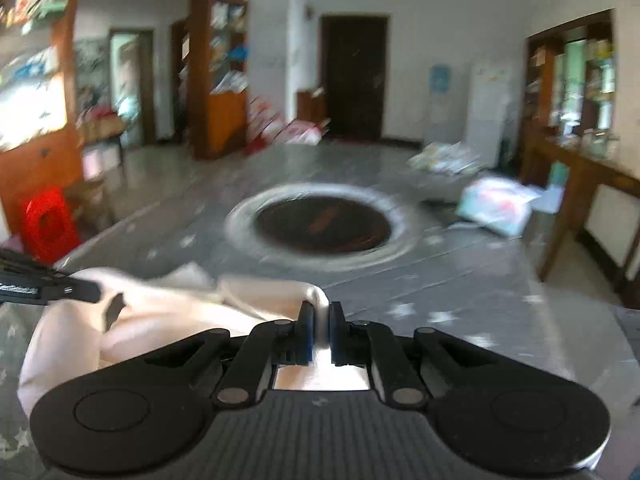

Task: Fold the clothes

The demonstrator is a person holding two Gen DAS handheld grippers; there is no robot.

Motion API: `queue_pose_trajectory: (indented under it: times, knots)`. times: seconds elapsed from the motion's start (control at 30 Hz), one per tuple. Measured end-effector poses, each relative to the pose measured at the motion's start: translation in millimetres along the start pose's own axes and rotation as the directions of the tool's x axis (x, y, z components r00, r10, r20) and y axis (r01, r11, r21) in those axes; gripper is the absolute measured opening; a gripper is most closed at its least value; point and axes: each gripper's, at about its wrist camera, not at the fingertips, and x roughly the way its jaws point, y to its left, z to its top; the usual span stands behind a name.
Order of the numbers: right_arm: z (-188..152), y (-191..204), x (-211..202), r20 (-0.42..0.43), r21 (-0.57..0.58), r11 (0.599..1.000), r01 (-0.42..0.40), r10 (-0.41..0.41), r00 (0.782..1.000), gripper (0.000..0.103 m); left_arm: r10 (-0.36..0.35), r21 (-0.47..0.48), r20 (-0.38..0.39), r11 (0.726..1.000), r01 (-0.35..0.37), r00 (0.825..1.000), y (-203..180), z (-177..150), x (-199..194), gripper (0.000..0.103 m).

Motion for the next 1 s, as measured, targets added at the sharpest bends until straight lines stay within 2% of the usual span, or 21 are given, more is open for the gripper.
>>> queue_pose_trajectory:
  times: [0.1,0.17,0.27,0.37,0.47,0.57,0.63,0.7,0.73,0.8,0.83,0.93,1.0]
  knots:
    - [-8.3,-20.9,-45.9,0.064,0.045,0.996,0.077,-0.08,0.995,0.006,-0.007,-0.006,0.056,1.0,0.007,0.998,2.1,-4.3,-34.0,0.007]
    - [-18.0,-35.8,-70.9,0.078,0.084,0.988,0.131,-0.137,0.987,0.006,-0.009,-0.009,0.094,1.0,0.01,0.996,3.0,-11.2,-58.8,0.007]
    - [-38.2,-54.7,-96.4,0.051,0.148,0.965,0.218,-0.228,0.972,0.006,-0.011,-0.021,0.136,1.0,0.014,0.991,4.7,-25.4,-91.4,0.007]
    - [-62.0,-69.4,-109.2,-0.036,0.217,0.934,0.284,-0.283,0.958,0.006,-0.005,-0.048,0.155,0.999,0.012,0.988,9.0,-45.8,-115.1,0.007]
    - [-88.7,-76.3,-109.8,-0.154,0.258,0.905,0.339,-0.308,0.939,0.006,0.007,-0.108,0.12,0.994,0.006,0.993,18.7,-67.9,-121.0,0.007]
    - [-108.6,-81.7,-108.2,-0.241,0.285,0.882,0.374,-0.312,0.919,0.008,0.034,-0.133,0.037,0.991,-0.029,0.999,24.8,-91.2,-113.2,0.009]
    - [-111.6,-80.8,-112.7,-0.265,0.285,0.872,0.398,-0.327,0.907,0.018,0.036,-0.163,0.004,0.986,-0.035,0.999,30.3,-102.1,-111.5,0.01]
    - [-110.7,-80.2,-116.6,-0.276,0.276,0.866,0.418,-0.345,0.897,0.024,0.05,-0.172,0.009,0.984,-0.048,0.999,34.5,-106.4,-115.9,0.017]
    - [-108.2,-80.1,-118.1,-0.274,0.266,0.864,0.427,-0.356,0.893,0.025,0.059,-0.171,0.018,0.984,-0.055,0.998,36.1,-107.2,-118.9,0.024]
    - [-100.2,-81.6,-123.3,-0.251,0.276,0.857,0.434,-0.372,0.894,0.029,0.074,-0.166,0.051,0.984,-0.065,0.996,37.4,-104.3,-126.1,0.036]
    - [-95.2,-82.6,-126.0,-0.236,0.286,0.853,0.436,-0.378,0.895,0.03,0.083,-0.165,0.067,0.984,-0.071,0.994,37.7,-103.3,-129.9,0.048]
    - [-81.7,-77.8,-127.9,-0.166,0.307,0.858,0.411,-0.376,0.911,0.035,0.102,-0.153,0.106,0.985,-0.086,0.989,36.2,-95.6,-136.5,0.053]
    - [-75.0,-67.7,-122.4,-0.14,0.296,0.885,0.359,-0.331,0.933,0.035,0.101,-0.149,0.125,0.986,-0.082,0.987,34.3,-88.5,-136.7,0.054]
